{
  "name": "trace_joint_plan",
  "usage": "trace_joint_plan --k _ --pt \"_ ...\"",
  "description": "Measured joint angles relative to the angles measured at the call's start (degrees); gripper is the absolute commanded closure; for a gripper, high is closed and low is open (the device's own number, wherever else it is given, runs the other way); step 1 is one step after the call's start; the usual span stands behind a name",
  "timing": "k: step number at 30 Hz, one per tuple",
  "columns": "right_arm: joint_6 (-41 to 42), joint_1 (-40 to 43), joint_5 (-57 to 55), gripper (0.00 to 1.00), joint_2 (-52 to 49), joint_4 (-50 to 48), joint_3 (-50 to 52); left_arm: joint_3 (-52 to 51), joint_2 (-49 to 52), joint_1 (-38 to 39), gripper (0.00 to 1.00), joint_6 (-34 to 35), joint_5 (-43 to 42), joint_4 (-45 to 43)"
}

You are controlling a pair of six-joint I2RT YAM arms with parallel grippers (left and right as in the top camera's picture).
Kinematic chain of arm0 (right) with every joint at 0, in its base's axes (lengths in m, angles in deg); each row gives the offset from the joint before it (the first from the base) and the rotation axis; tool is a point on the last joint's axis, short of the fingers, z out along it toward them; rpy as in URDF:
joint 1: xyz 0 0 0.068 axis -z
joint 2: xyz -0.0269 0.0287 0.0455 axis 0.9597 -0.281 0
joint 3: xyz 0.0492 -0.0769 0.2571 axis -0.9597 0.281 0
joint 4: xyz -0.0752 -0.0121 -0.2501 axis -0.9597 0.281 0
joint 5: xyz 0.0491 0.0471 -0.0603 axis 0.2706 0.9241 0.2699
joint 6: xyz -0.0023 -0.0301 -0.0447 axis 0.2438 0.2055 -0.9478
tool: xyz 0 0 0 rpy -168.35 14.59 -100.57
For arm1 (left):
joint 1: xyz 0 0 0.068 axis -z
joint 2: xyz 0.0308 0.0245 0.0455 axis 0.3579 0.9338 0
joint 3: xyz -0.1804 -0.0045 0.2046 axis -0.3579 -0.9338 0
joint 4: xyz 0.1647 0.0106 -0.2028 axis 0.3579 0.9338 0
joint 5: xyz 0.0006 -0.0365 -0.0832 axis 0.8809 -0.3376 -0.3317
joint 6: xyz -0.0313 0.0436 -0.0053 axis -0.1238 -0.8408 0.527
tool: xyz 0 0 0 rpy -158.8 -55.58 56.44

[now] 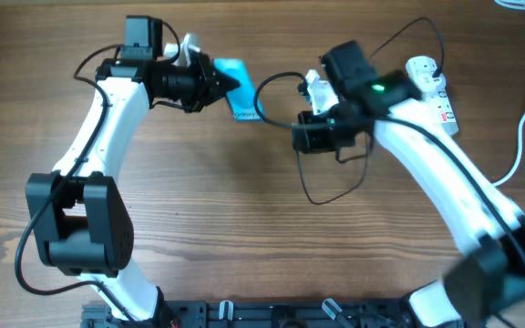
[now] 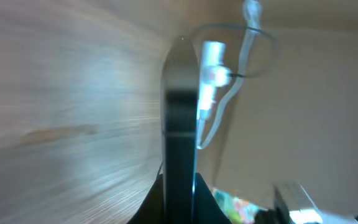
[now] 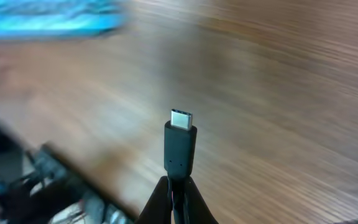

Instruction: Plug charger to phone and switch on socket

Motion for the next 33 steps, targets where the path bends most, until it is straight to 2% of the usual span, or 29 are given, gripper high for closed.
trace_joint_plan --k 5,10,13,16,22,28,33 --pt "-3.50 -0.07 8.76 0.96 8.85 4.26 0.00 -0.07 -0.04 0.00 0.96 -1.05 -16.81 -11.80" --pt "-3.08 -1.29 10.14 0.96 9.33 5.03 0.00 -0.09 -0.04 0.00 0.96 -1.05 -23.74 -14.10" --pt "0.33 -4.24 10.34 0.96 9.33 1.11 0.00 -0.07 -0.04 0.00 0.96 -1.05 -27.74 -16.26" --pt "5.33 -6.75 7.74 0.96 9.33 -1.29 0.00 -0.07 -0.04 0.00 0.96 -1.05 -28.76 -16.28" --pt "13.57 -12.04 -6.32 0.96 9.33 -3.04 0.00 -0.07 -0.04 0.72 0.96 -1.57 -29.46 -16.31" --pt "14.67 -12.35 -10.03 0.96 9.33 -2.10 0.00 -0.07 -0.04 6.19 0.96 -3.80 -24.76 -16.04" --pt "14.67 -12.35 -12.57 0.96 9.33 -1.88 0.00 -0.07 -0.04 6.47 0.96 -4.04 -22.38 -16.04"
